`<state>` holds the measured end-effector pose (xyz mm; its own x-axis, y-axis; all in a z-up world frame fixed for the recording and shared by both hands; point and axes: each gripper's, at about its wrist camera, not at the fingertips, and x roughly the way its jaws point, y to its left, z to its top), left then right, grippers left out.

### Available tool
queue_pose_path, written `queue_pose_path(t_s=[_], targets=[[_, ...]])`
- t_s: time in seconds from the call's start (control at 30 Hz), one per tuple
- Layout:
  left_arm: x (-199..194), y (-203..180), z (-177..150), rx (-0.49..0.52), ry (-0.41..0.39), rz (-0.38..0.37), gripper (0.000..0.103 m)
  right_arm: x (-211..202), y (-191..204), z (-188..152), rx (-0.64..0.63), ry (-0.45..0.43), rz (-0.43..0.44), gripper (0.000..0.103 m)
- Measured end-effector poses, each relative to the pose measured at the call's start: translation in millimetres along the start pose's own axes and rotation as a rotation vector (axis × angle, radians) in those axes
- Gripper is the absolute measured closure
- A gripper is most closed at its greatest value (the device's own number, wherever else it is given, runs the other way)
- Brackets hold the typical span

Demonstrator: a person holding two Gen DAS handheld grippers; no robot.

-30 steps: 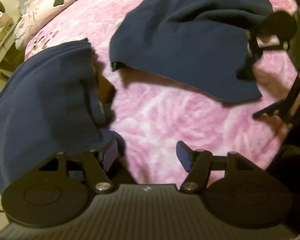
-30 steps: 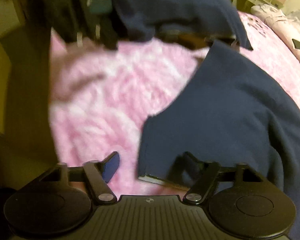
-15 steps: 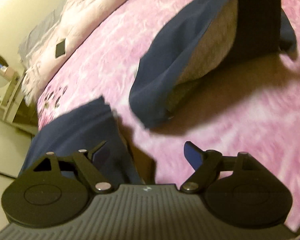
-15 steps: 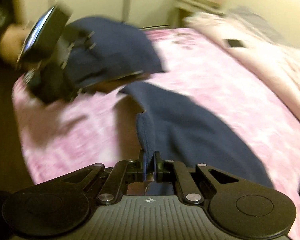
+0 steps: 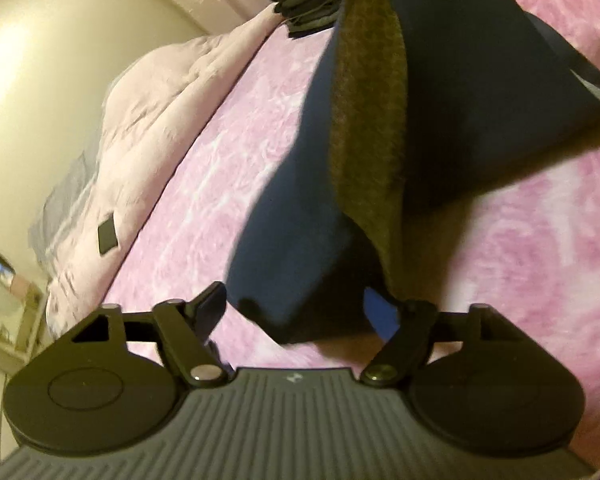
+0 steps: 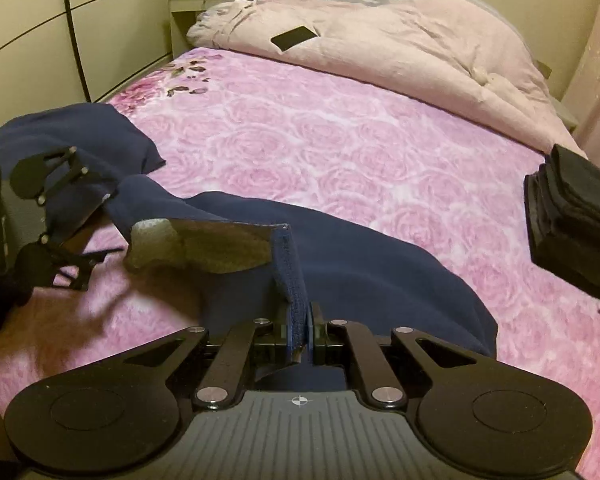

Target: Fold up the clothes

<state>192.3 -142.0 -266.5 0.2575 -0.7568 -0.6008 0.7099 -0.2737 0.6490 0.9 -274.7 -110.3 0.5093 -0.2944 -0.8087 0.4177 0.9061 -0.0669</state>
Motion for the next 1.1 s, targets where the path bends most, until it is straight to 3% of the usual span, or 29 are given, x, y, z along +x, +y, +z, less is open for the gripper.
queue_pose_path(t_s=[0.1,0.17,0.23,0.27,0.33,0.43,0.7,0.9,1.1], targets=[[4,8,5,0.054,-0.015,0.006,0.044,1,0,-3,0.006,0.005,0.011,0.099],[9,10,8,0.090,0.006,-0.024,0.070,4,-4,-7,0.010,-0.002,0.022,0.099],[12,13,12,0.114,0.028,-0.049,0.088,0,-11,-9,0.013,-0.016,0.029,0.099],[12,14,15,0.120,0.035,-0.057,0.095,-3,-14,-10,0.011,-0.024,0.032,0.099],[7,19,22,0.126,0.037,-0.058,0.099,-8,-20,-12,0.006,-0.040,0.038,0.099],[-11,31,37,0.118,0.030,-0.039,0.101,-24,-29,-16,-0.019,-0.080,0.044,0.099],[-90,99,105,-0.024,-0.056,0.067,0.101,-118,-43,-9,-0.108,-0.275,-0.058,0.099],[-169,143,155,-0.069,-0.214,0.147,0.101,-219,-25,-6,-0.156,-0.453,-0.216,0.101],[-262,163,189,-0.096,-0.369,0.233,0.101,-333,18,-17,-0.151,-0.630,-0.403,0.101]])
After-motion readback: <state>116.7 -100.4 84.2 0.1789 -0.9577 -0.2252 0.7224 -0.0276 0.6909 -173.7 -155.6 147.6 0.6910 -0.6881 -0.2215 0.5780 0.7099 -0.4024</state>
